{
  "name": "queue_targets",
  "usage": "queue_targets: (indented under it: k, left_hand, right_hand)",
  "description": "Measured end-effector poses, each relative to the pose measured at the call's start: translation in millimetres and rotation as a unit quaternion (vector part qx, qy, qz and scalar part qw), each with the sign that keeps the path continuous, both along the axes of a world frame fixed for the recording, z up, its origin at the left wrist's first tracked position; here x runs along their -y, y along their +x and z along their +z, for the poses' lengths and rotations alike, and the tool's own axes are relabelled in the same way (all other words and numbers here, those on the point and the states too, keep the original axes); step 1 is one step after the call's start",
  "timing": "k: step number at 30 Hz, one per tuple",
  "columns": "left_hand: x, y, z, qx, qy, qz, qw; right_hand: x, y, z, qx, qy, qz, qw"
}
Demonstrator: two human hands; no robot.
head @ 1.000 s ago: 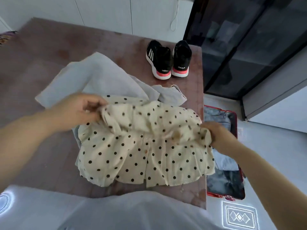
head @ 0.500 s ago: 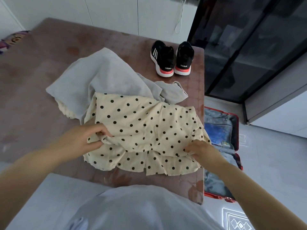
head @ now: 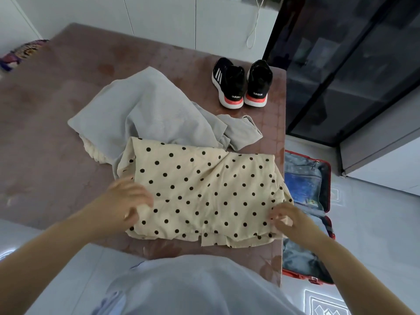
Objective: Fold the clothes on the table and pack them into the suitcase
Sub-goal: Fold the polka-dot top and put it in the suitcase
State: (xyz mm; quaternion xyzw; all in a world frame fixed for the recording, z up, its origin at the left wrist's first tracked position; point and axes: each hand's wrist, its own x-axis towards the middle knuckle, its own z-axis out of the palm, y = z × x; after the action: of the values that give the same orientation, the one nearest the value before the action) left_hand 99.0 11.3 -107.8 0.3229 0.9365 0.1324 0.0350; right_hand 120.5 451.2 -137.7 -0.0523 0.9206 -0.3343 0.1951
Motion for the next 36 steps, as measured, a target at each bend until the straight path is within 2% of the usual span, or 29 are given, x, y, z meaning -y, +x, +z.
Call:
queue_targets:
  k: [3,6,8,10,12,14,17,19,21,24,27,29,32,36]
  left_hand:
    - [-16,-37,31,-0.049,0.13,0.113,0.984]
    - [-21,-74,37,-0.022,0.08,0.223,0.971]
    - [-21,-95,32,0.044,0.039,0.249,0.967]
    - [-24,-108,30,0.09,0.044,0.267,0.959]
    - [-23,-114,33,0.119,0.082,0.284,0.948]
    - [-16,-115,45,0.121,0.127,0.304,0.936]
    - [-3,-120,67,0.084,0.182,0.337,0.92]
    - [-1,-125,68,0.067,0.176,0.345,0.92]
    - [-6,-127,61,0.059,0.163,0.349,0.921]
    - [-17,-122,49,0.012,0.115,0.368,0.923]
    - [-39,-106,44,-0.14,0.061,0.297,0.942]
    - [-65,-87,35,-0.168,0.031,0.179,0.969]
    - [-88,-58,-1,-0.116,-0.107,0.033,0.987]
    - [-78,-53,-20,-0.021,-0.245,0.033,0.969]
  right_hand:
    - [10,-39,7,-0.073,0.001,-0.069,0.995]
    - [20,-81,1,-0.03,0.031,-0.17,0.984]
    - [28,-102,0,0.027,0.005,-0.244,0.969]
    - [31,-116,-3,0.068,-0.023,-0.304,0.95]
    - [29,-121,-5,0.081,-0.03,-0.305,0.948]
    - [21,-119,-3,0.054,-0.047,-0.295,0.953]
    - [5,-118,9,0.012,-0.146,-0.338,0.93]
    - [2,-120,13,-0.005,-0.17,-0.34,0.925]
    - [6,-120,12,0.003,-0.148,-0.33,0.932]
    - [11,-109,3,0.082,-0.121,-0.326,0.934]
    - [17,-90,0,0.125,-0.053,-0.315,0.939]
    - [19,-79,-1,0.135,-0.02,-0.299,0.945]
    - [26,-69,-4,0.135,0.008,-0.257,0.957]
    - [32,-64,5,0.094,0.0,-0.241,0.966]
